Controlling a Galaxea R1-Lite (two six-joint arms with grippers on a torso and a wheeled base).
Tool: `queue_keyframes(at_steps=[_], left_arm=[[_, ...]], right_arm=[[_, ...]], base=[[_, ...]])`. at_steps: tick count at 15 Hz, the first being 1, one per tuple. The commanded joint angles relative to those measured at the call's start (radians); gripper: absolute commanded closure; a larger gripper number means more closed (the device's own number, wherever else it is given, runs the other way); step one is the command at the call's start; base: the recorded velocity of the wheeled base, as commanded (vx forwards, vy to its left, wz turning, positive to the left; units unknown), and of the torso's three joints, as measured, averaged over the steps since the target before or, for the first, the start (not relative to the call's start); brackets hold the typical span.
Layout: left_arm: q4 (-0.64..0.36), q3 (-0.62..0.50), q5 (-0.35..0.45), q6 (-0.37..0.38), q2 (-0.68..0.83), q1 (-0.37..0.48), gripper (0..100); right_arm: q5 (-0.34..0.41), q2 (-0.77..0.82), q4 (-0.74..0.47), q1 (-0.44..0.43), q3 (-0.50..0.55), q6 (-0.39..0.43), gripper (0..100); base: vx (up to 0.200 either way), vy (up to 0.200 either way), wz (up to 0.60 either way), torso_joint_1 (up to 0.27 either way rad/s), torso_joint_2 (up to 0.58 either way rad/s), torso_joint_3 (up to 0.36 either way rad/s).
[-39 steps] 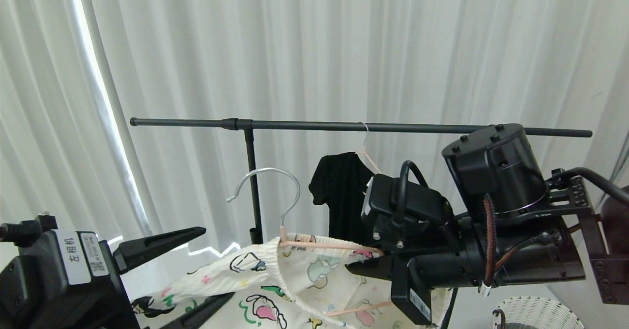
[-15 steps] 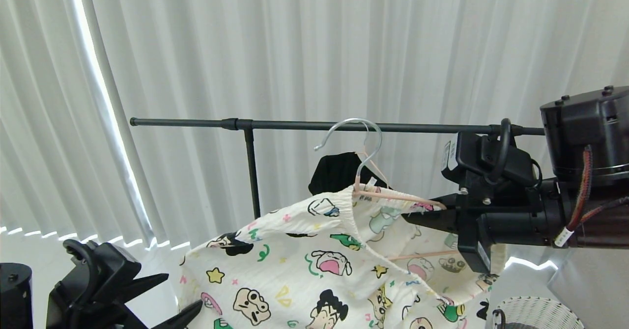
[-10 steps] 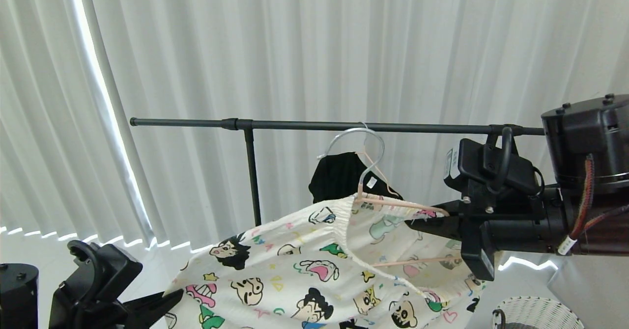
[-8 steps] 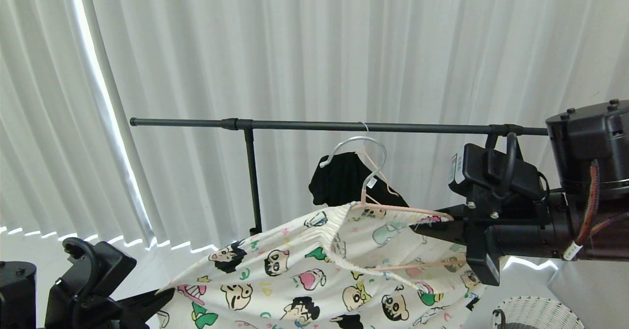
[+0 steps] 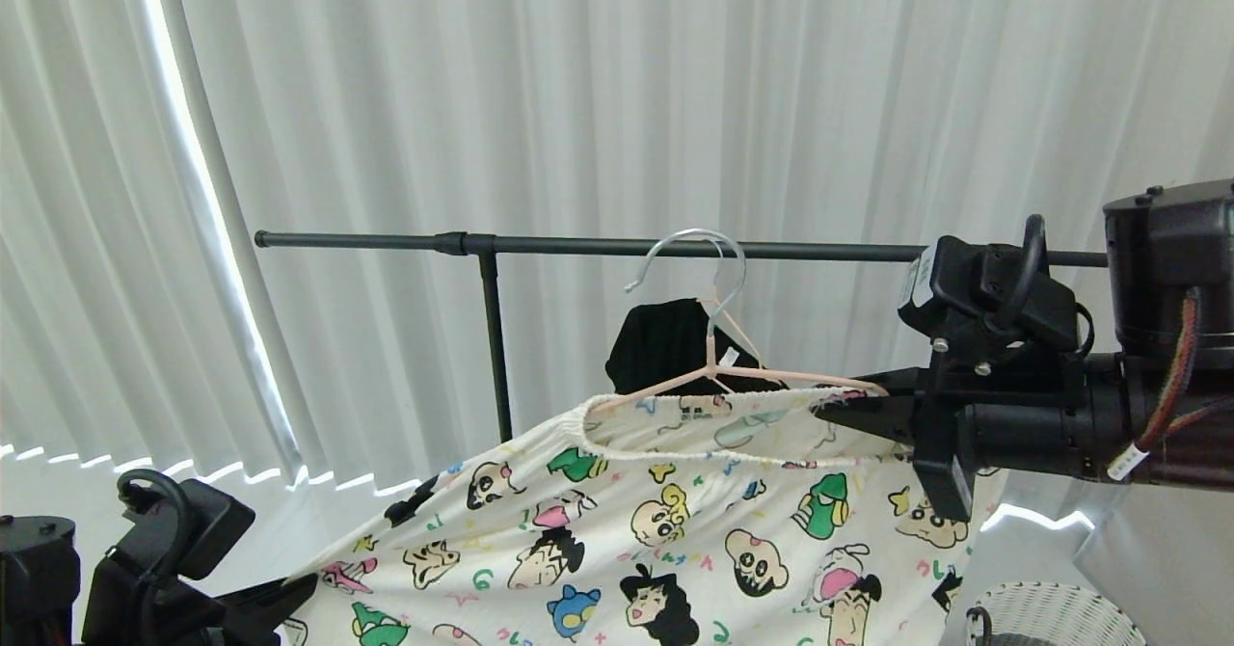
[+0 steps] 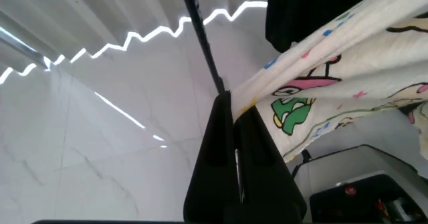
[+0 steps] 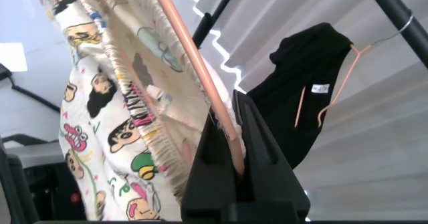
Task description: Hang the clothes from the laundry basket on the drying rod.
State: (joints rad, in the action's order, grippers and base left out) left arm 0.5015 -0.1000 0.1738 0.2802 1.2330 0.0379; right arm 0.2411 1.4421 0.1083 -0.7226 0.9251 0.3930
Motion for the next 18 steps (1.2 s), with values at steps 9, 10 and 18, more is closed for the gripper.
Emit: queue_keyframes(at_steps=[9, 10, 18], left_arm=[[0.000, 0.036, 0.009, -0.004, -0.135, 0.108, 0], [0.000, 0.036, 0.010, -0.007, -0.142, 0.109, 0], [0.000, -0.078, 0.108, -0.162, -0.302, 0.100, 0]], right_arm=[[-0.014, 0.011, 0.002, 0.003, 0.003, -0.002, 100], [-0.031, 0.011, 0.002, 0.011, 0.001, -0.002, 100], [-0.077, -0.063, -0.004, 0.109, -0.098, 0.000, 100]], base=[[0.000, 0.000, 0.00, 0.000, 0.00, 0.000], [0.000, 0.000, 0.00, 0.000, 0.00, 0.000], [0.000, 0.000, 0.00, 0.000, 0.00, 0.000]])
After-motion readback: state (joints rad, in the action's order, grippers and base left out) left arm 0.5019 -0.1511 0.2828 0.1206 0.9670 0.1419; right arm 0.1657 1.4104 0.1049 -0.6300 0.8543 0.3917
